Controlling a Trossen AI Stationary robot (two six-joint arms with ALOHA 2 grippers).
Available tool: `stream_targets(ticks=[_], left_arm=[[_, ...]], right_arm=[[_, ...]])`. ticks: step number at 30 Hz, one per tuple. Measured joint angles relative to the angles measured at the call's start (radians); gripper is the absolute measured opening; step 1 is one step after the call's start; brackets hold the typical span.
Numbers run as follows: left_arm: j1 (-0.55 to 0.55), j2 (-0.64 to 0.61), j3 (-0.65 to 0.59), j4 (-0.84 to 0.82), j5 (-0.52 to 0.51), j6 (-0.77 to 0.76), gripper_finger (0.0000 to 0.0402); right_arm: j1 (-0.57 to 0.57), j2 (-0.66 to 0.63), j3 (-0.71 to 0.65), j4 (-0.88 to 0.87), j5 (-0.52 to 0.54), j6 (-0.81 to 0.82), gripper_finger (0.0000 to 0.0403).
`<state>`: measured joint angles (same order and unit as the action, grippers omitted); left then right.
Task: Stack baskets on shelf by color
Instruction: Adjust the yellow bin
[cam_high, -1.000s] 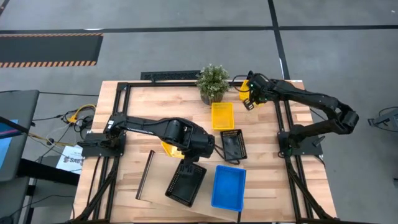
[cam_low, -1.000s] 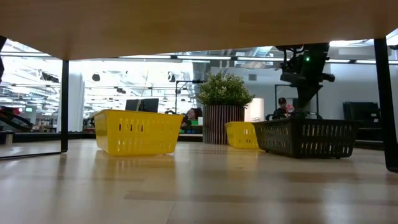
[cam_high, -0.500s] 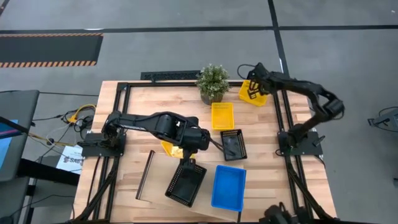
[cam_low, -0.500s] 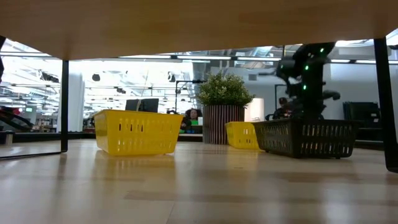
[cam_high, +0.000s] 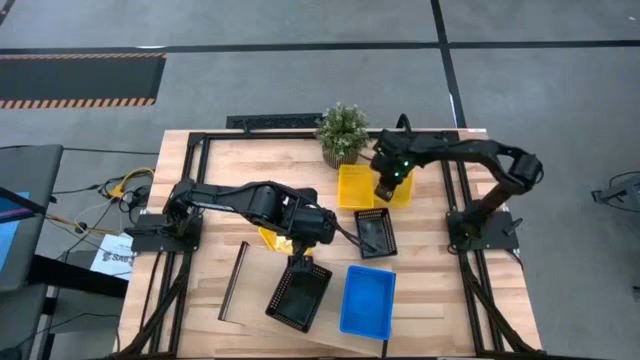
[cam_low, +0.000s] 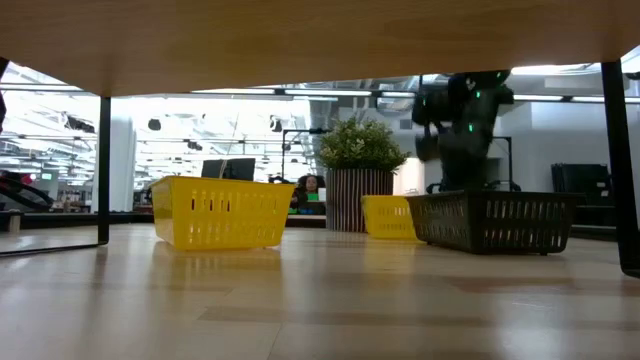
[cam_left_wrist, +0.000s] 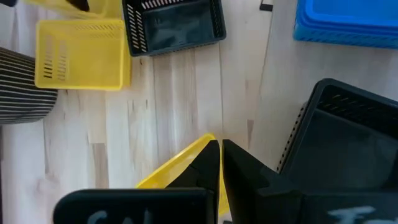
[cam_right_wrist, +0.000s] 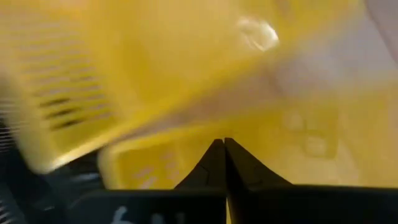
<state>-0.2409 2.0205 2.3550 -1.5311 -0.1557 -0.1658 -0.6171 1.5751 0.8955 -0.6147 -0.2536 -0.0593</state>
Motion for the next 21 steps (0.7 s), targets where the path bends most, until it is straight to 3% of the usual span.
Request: stream_targets(ticks=[3,8,10,12,16,19,21], left_arm=[[0.008,0.000,0.000,0.000,-0.007,0.001,0.0006],[0.020,0.000,0.000,0.001,-0.010,0.003,0.0006],[0.023,0.000,0.000,0.002,-0.010,0.002,0.0006],[0.025,0.000,0.000,0.002,-0.010,0.002,0.0006],[0.025,0.000,0.000,0.004,-0.010,0.002,0.0006],[0.025,0.000,0.000,0.007,-0.010,-0.007,0.0006],[0.025,0.000,0.000,0.012,-0.009,-0.016,0.0006]], right_arm=[[0.019,-0.074,0.000,0.041,-0.089,-0.070,0.0014],[0.017,-0.250,0.001,0.023,-0.082,-0.067,0.0012],[0.013,-0.326,0.001,-0.033,0.017,0.036,0.0009],[0.016,-0.384,0.002,-0.132,0.184,0.171,0.0006],[0.008,-0.399,0.002,-0.350,0.460,0.374,0.0006],[-0.008,-0.343,-0.008,-0.417,0.585,0.410,0.0006],[-0.032,-0.294,-0.032,-0.385,0.614,0.411,0.0005]])
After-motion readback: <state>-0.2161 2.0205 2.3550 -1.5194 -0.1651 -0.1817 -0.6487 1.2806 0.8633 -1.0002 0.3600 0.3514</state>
